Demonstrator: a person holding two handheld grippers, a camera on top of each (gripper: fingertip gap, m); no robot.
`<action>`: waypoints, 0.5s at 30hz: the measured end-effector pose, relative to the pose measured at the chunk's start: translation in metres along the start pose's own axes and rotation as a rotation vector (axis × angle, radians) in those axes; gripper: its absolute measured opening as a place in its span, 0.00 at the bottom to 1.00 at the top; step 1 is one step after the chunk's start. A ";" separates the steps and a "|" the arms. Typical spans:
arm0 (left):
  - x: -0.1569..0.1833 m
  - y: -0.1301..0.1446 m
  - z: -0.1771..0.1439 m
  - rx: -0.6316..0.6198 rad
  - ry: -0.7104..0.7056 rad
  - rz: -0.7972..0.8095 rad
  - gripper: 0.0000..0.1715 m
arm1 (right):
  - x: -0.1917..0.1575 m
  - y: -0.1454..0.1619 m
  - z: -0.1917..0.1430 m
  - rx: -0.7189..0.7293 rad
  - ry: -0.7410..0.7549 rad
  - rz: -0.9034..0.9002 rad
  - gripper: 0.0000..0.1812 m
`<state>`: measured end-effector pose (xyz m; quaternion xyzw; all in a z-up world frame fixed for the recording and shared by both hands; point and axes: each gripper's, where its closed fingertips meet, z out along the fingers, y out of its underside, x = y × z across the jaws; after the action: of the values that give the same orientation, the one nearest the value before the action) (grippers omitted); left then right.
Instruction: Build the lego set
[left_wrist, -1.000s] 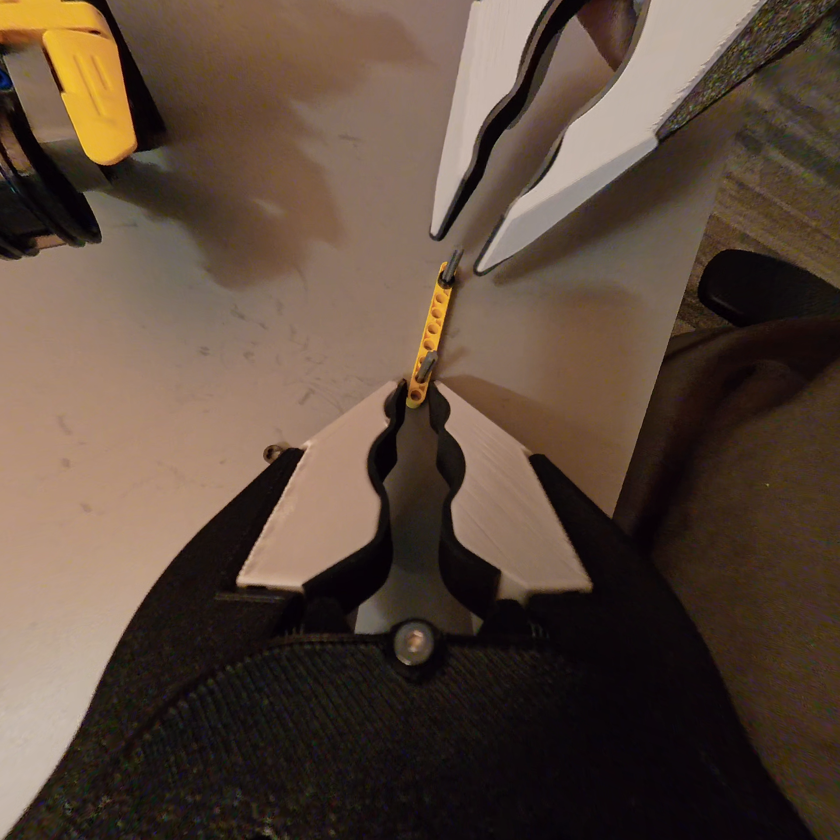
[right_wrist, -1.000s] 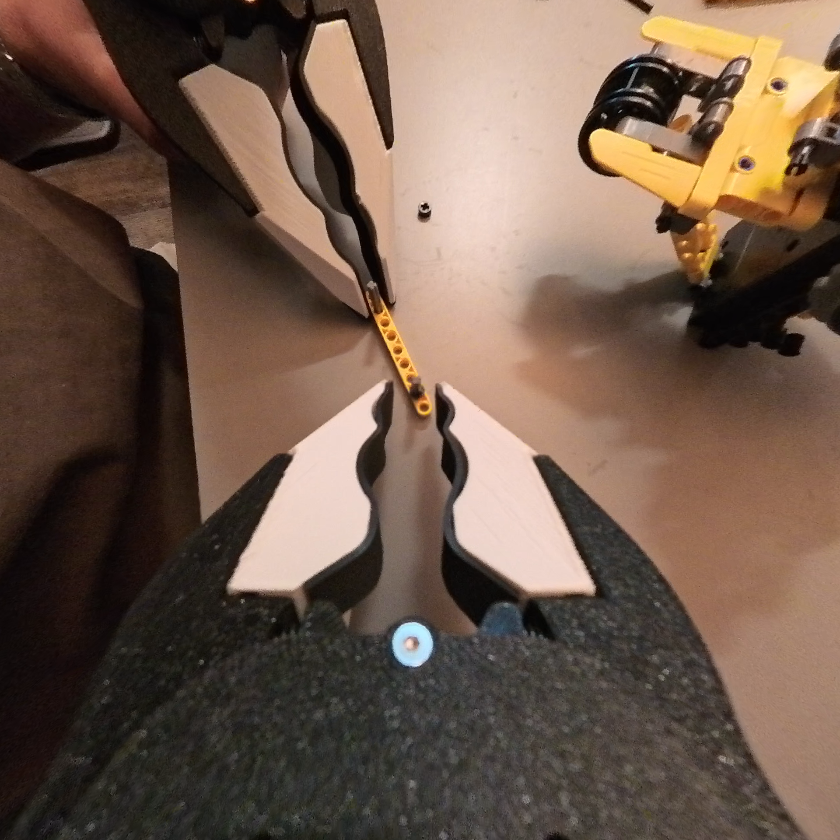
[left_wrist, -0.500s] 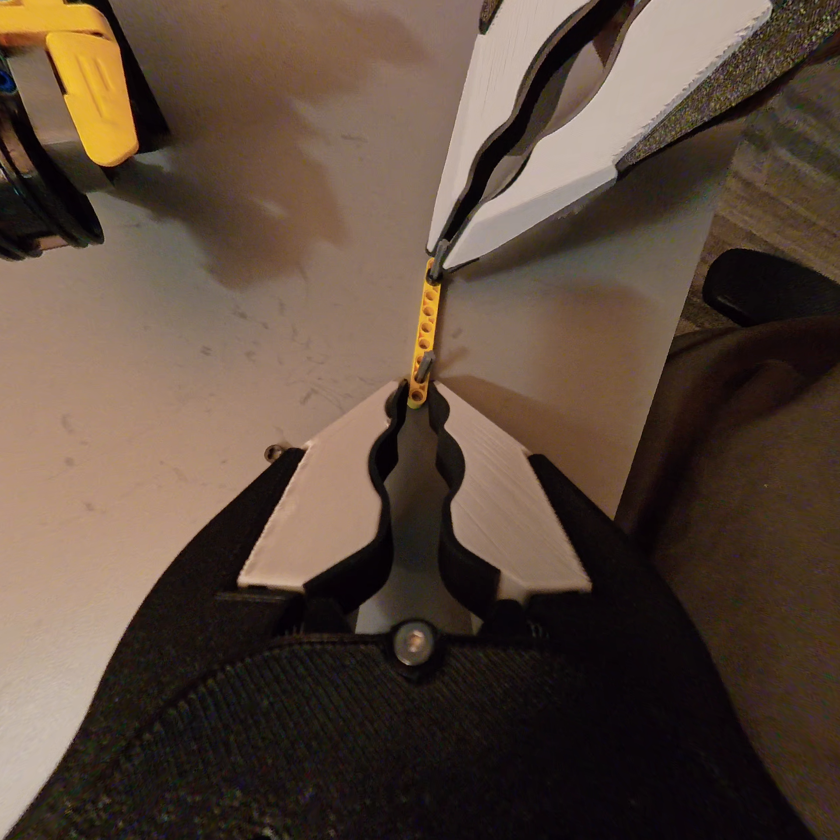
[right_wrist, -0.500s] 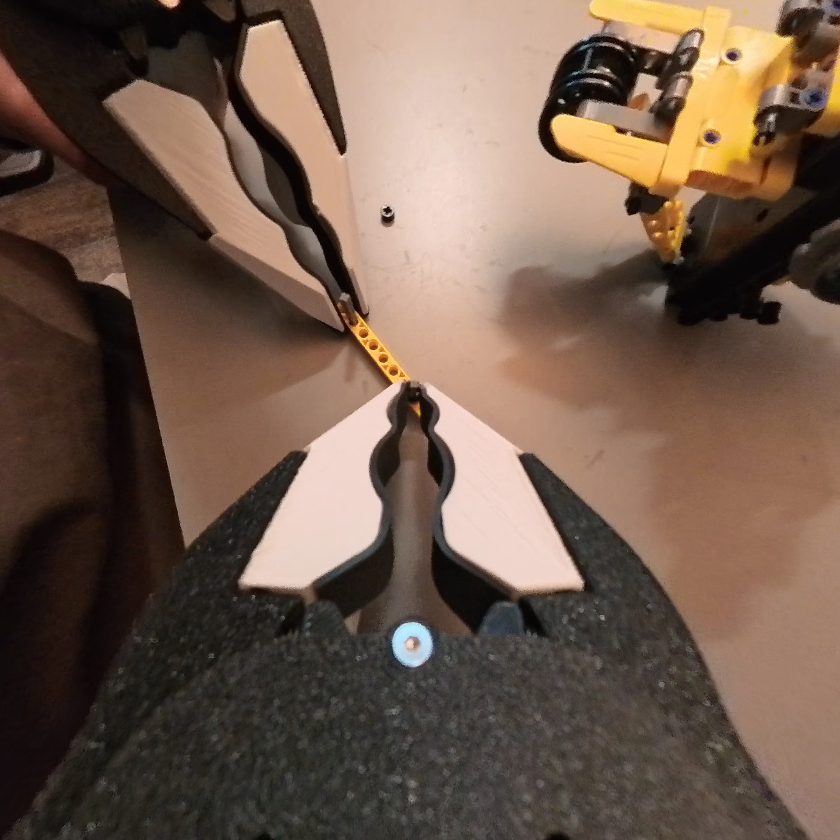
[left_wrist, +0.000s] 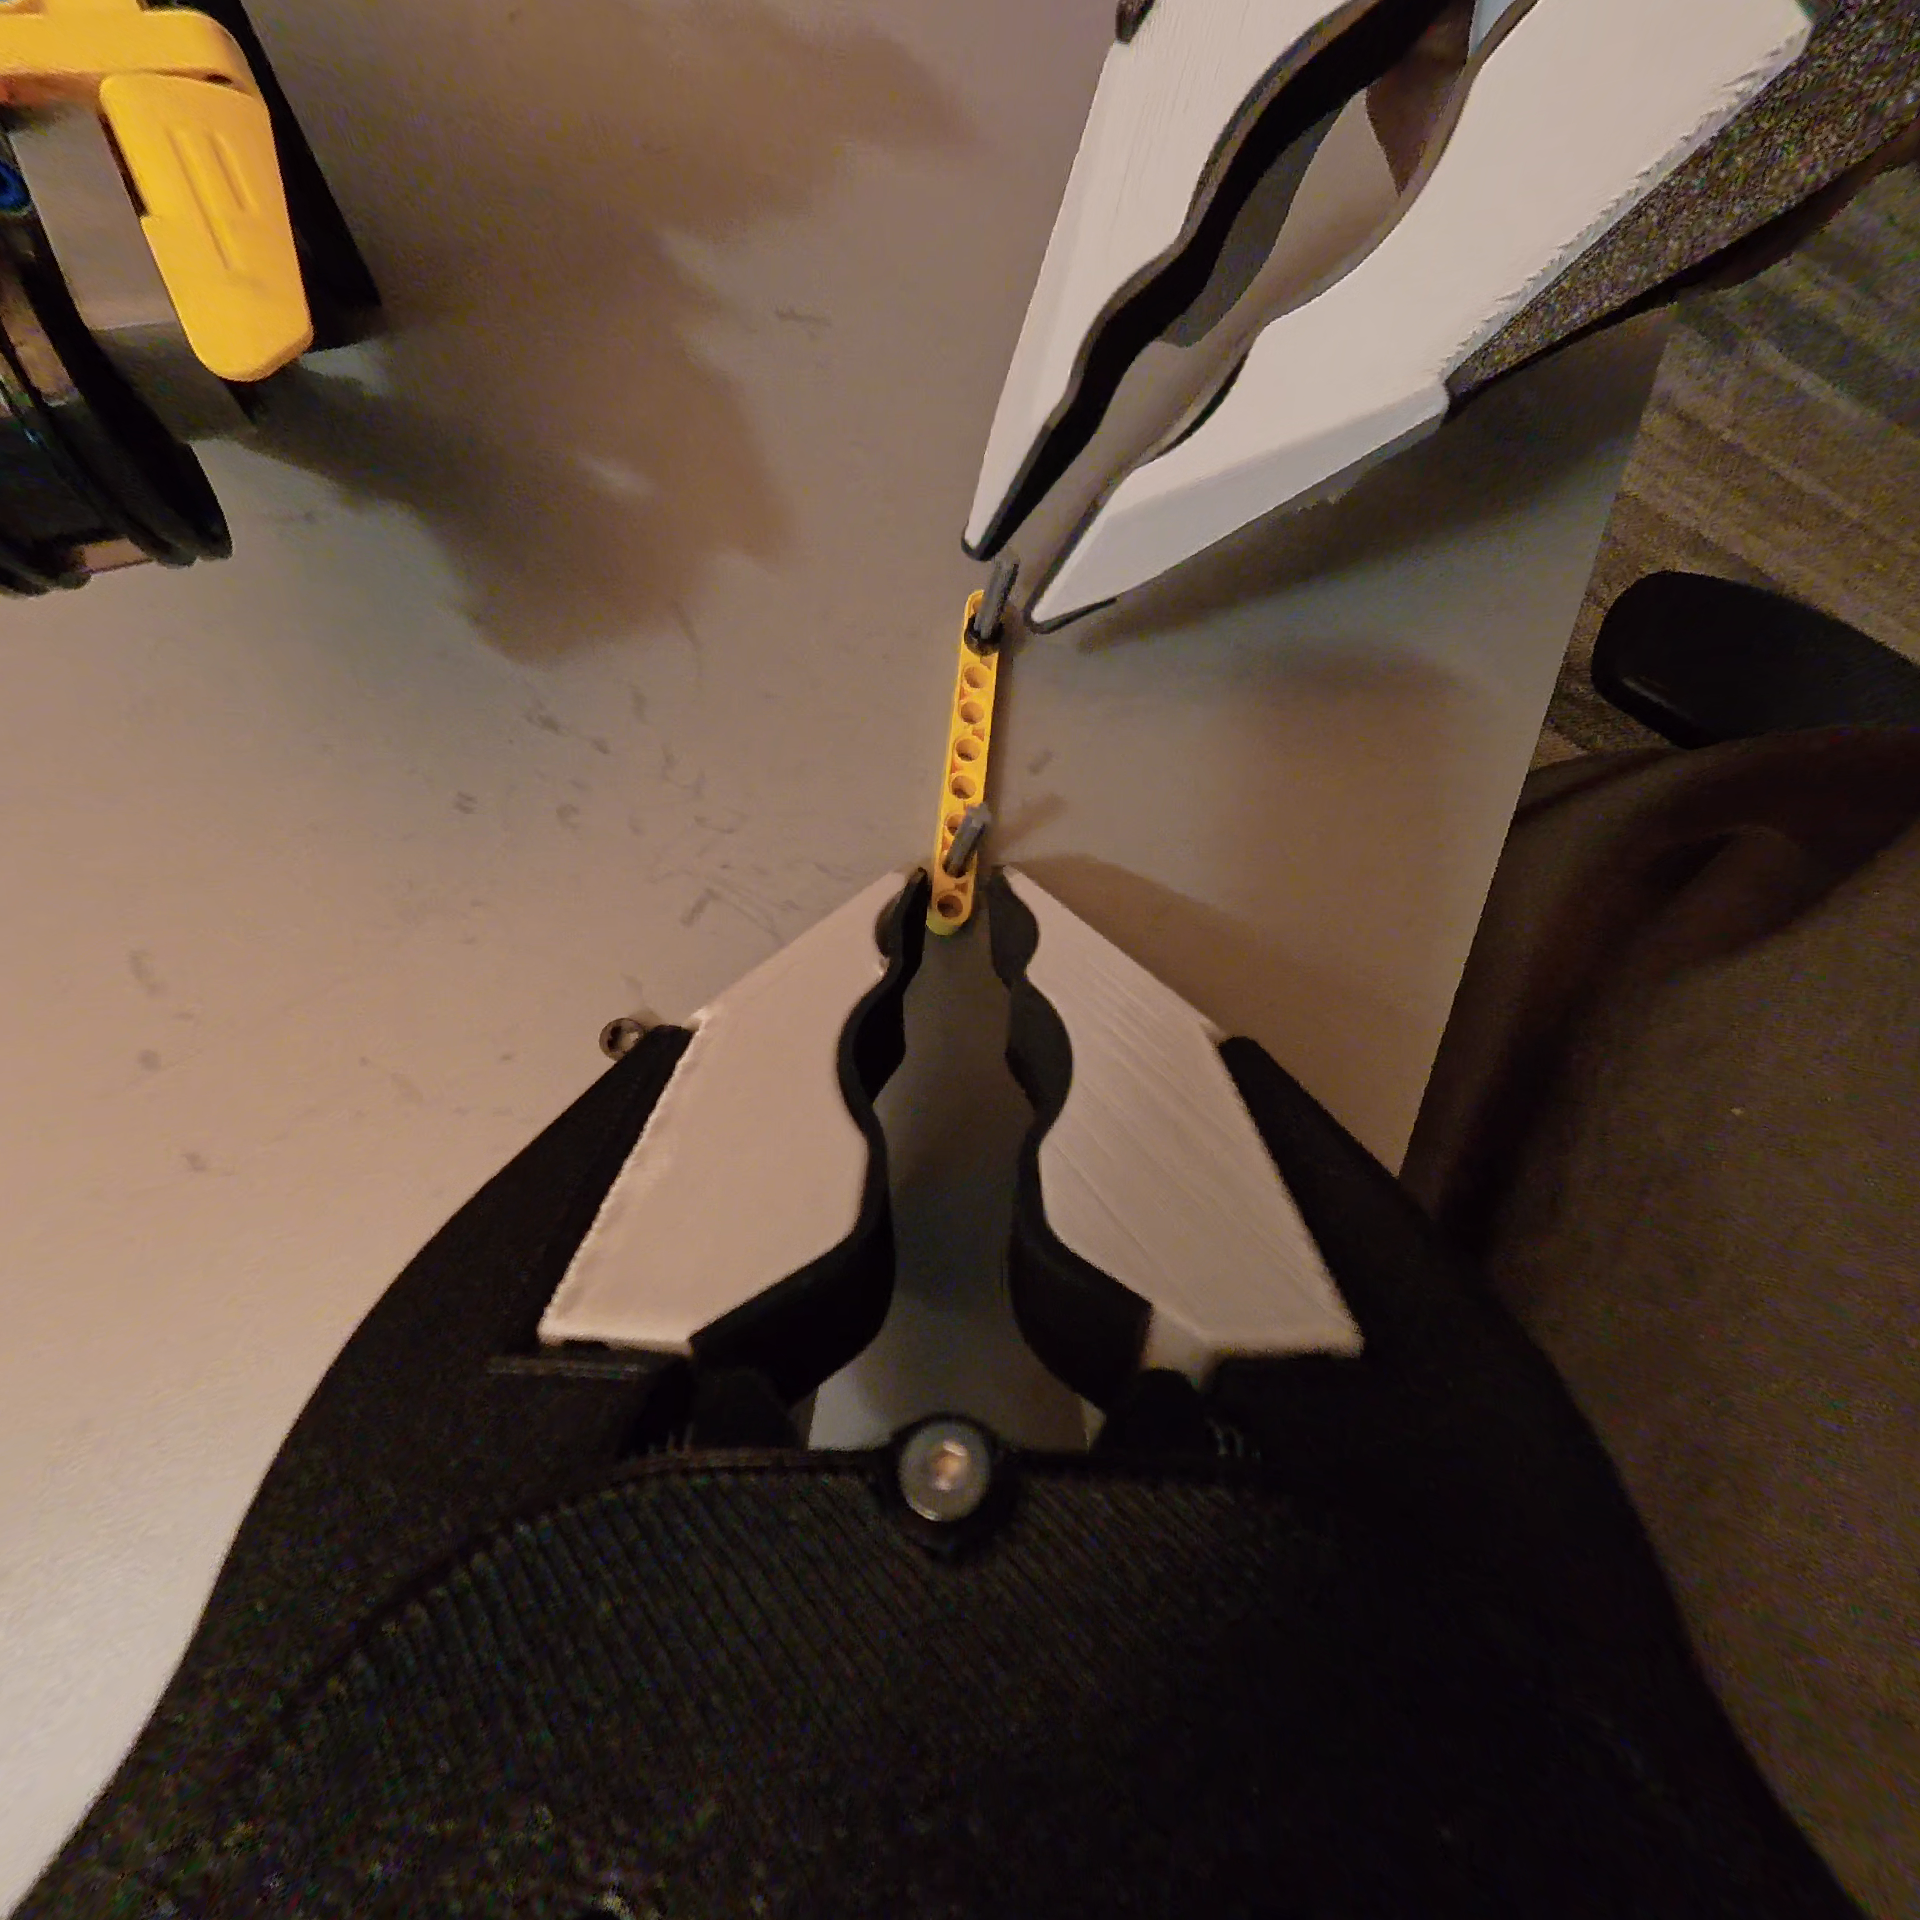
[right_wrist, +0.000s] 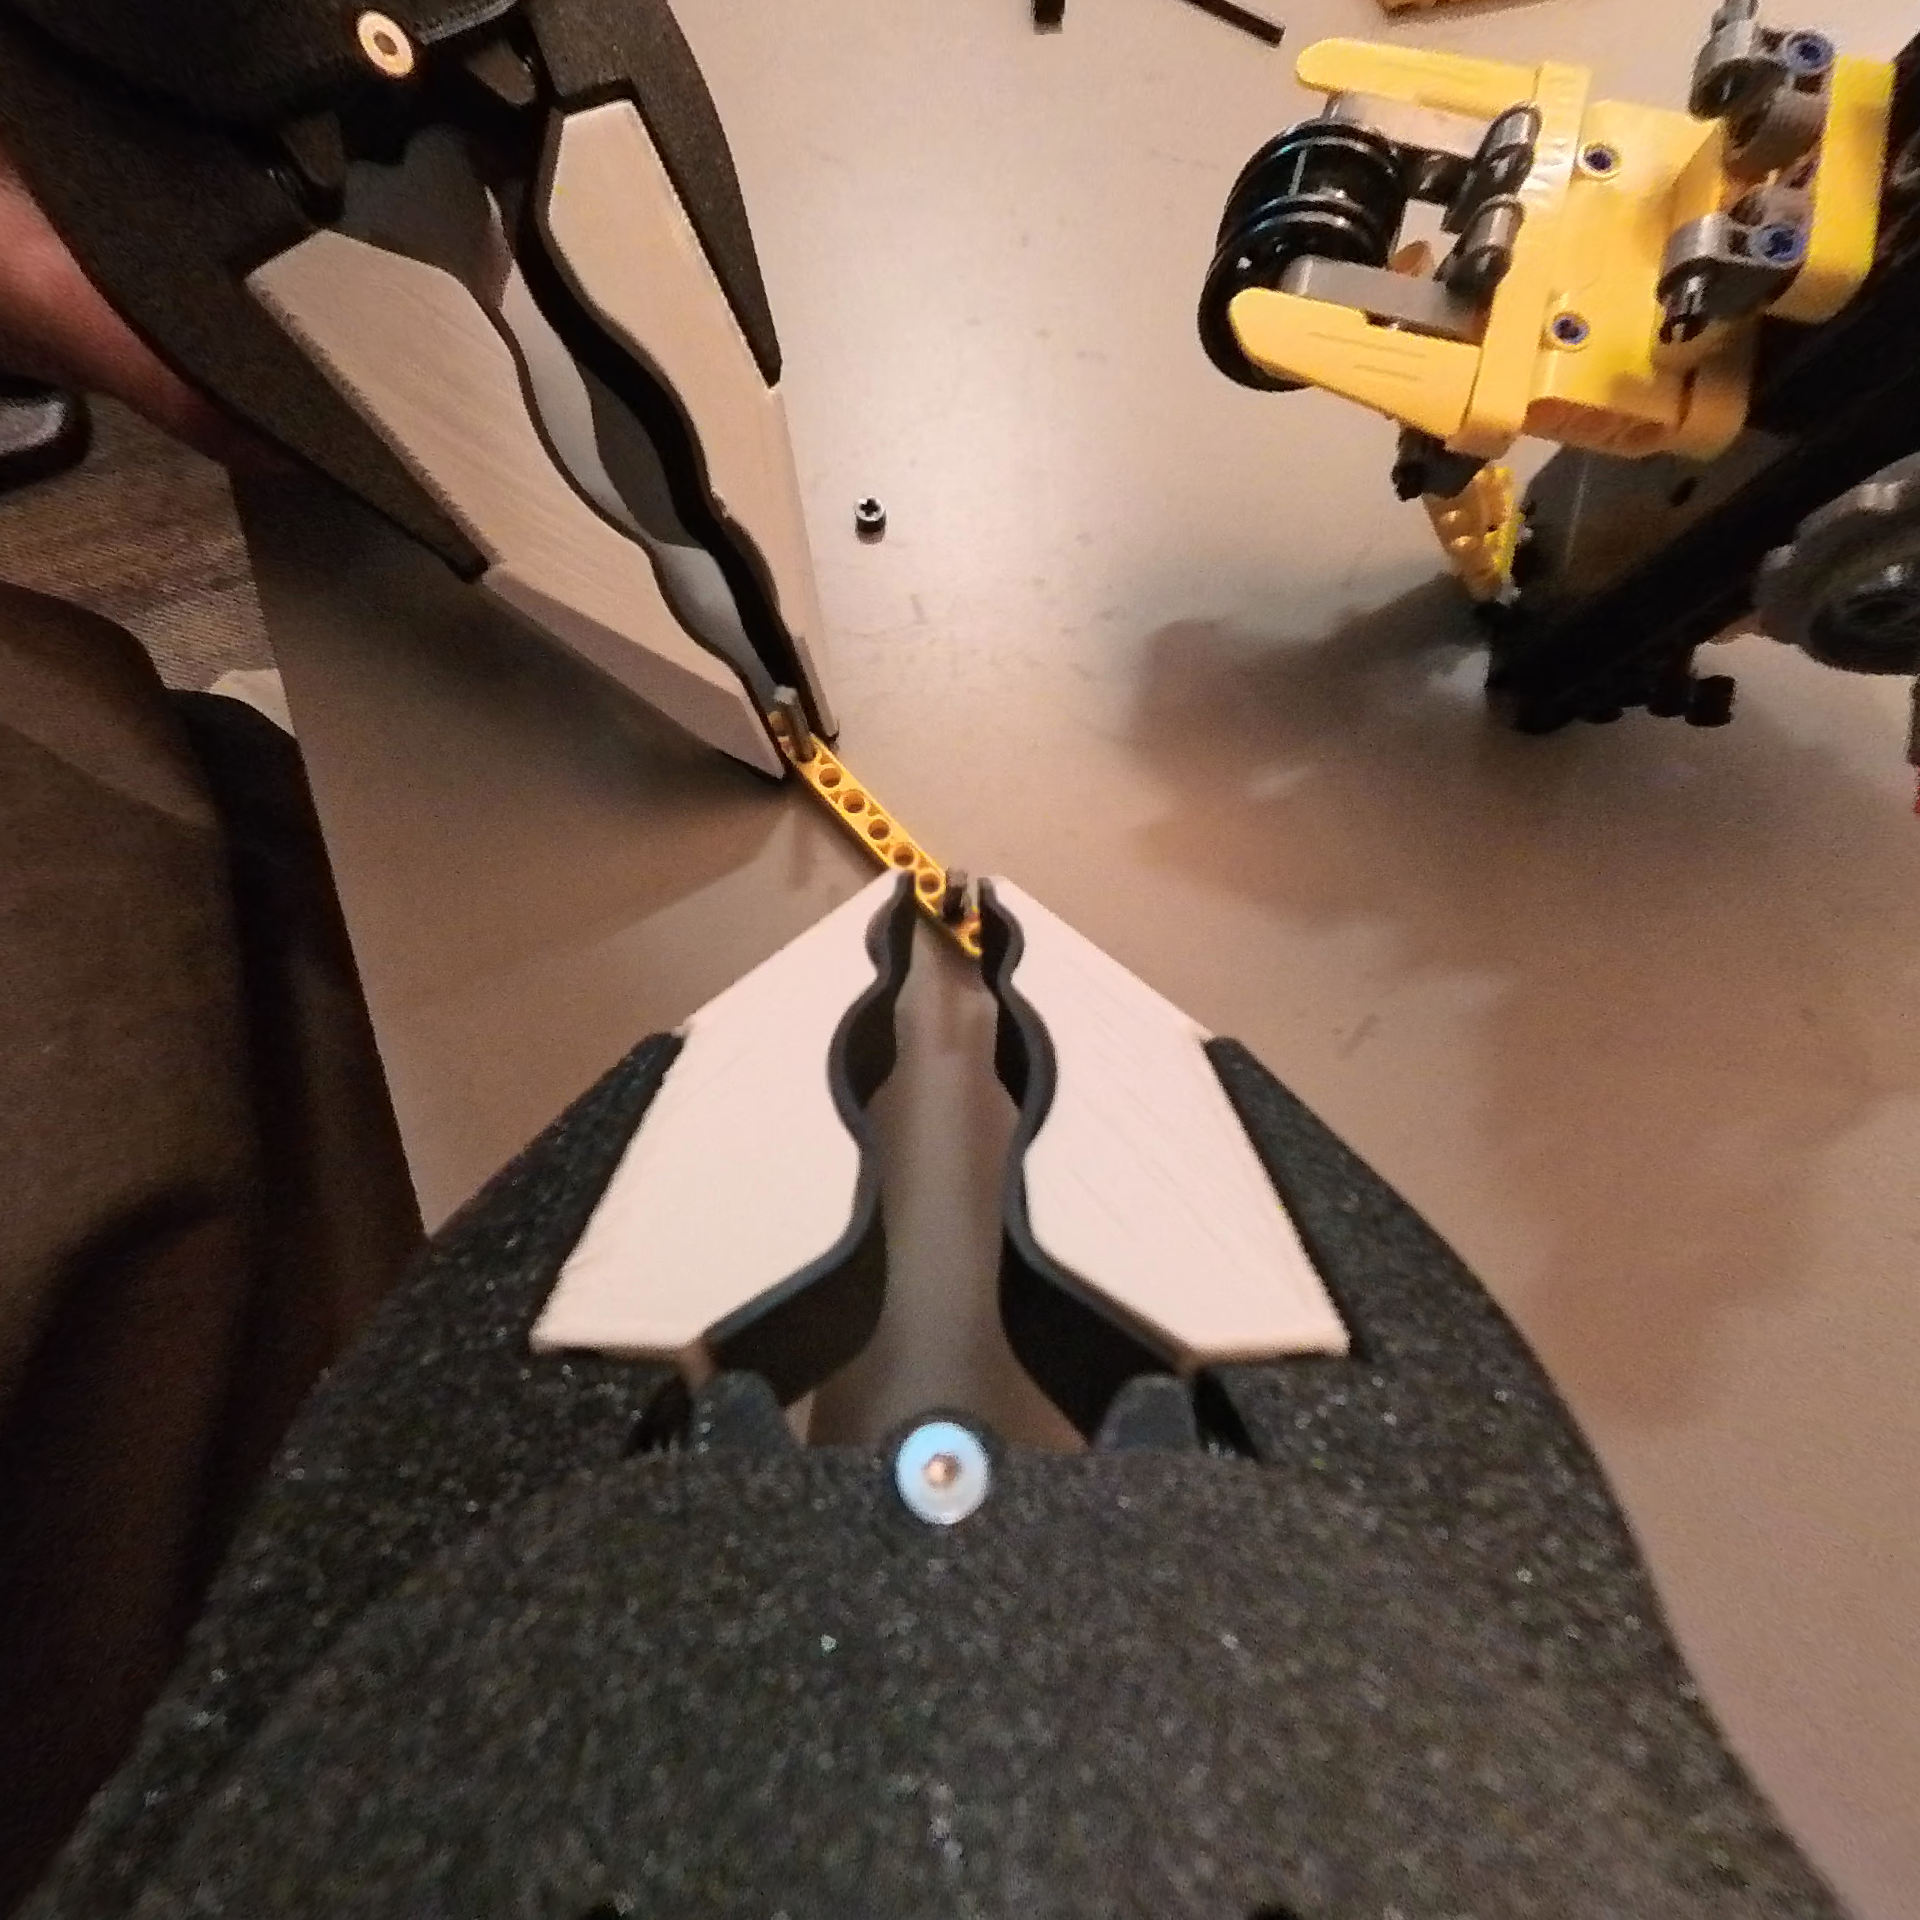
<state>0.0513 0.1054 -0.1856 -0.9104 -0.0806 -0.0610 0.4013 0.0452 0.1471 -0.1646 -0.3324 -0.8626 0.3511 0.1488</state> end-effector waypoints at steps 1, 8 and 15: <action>0.001 0.000 0.000 0.004 0.009 0.000 0.08 | 0.001 0.000 -0.001 0.003 0.003 0.002 0.06; -0.002 -0.011 -0.022 0.135 0.059 -0.069 0.09 | 0.008 0.001 -0.008 0.037 0.041 0.027 0.07; -0.054 0.003 -0.043 0.124 -0.154 -0.123 0.06 | 0.014 0.005 -0.015 0.066 0.059 0.068 0.07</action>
<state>-0.0028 0.0663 -0.1689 -0.8792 -0.1704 -0.0102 0.4448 0.0441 0.1668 -0.1574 -0.3666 -0.8340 0.3744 0.1729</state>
